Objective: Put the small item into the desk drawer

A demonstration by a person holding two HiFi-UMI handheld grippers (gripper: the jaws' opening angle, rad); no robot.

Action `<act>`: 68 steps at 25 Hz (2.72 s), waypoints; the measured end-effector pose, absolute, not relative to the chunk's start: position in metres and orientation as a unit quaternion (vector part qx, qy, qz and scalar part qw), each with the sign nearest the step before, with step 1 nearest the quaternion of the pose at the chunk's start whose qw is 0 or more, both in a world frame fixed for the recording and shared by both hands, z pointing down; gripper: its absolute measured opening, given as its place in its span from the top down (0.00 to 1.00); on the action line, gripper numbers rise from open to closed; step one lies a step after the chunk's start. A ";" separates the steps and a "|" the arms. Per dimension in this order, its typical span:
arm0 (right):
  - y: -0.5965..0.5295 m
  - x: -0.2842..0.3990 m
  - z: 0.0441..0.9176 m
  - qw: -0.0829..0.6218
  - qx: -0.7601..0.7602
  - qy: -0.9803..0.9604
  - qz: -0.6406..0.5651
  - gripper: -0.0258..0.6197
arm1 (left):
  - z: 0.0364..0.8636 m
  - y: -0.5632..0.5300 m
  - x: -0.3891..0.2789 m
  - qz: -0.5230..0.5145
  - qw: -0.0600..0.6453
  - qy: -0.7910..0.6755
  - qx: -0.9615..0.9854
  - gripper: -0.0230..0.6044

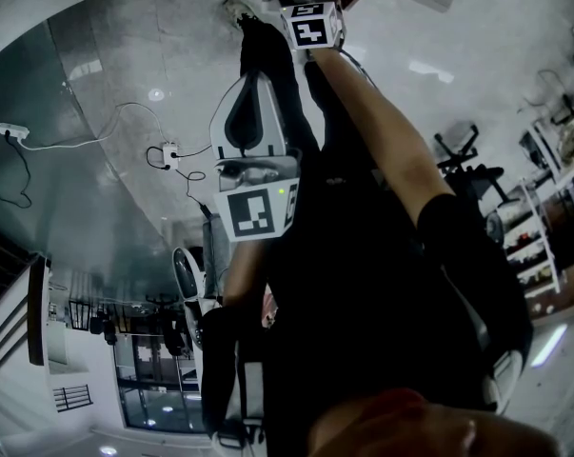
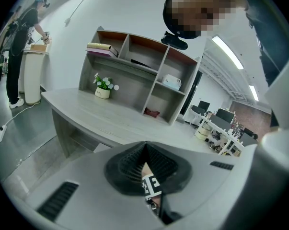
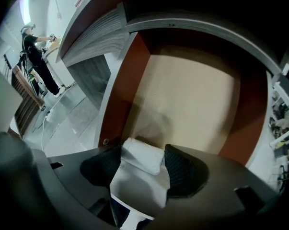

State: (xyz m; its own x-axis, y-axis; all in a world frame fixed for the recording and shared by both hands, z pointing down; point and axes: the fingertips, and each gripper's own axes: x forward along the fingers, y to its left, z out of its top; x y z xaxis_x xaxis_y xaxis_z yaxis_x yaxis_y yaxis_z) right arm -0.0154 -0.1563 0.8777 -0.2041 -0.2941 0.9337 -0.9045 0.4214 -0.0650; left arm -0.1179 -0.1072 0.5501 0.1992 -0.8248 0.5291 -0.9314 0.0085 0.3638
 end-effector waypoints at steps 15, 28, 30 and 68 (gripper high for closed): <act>-0.150 -0.013 0.853 0.452 0.431 -0.711 0.323 0.54 | 0.527 -0.103 -0.117 0.073 0.309 -0.630 0.708 0.97; -0.139 -0.009 0.793 0.420 0.428 -0.727 0.333 0.89 | 0.471 -0.095 -0.114 0.056 0.264 -0.651 0.710 0.97; -0.136 -0.009 0.782 0.415 0.426 -0.732 0.334 0.93 | 0.463 -0.089 -0.111 0.051 0.263 -0.655 0.707 0.97; -0.045 0.059 0.437 0.194 0.323 -0.904 0.201 0.96 | 0.323 0.039 -0.014 0.023 0.157 -0.693 0.704 0.97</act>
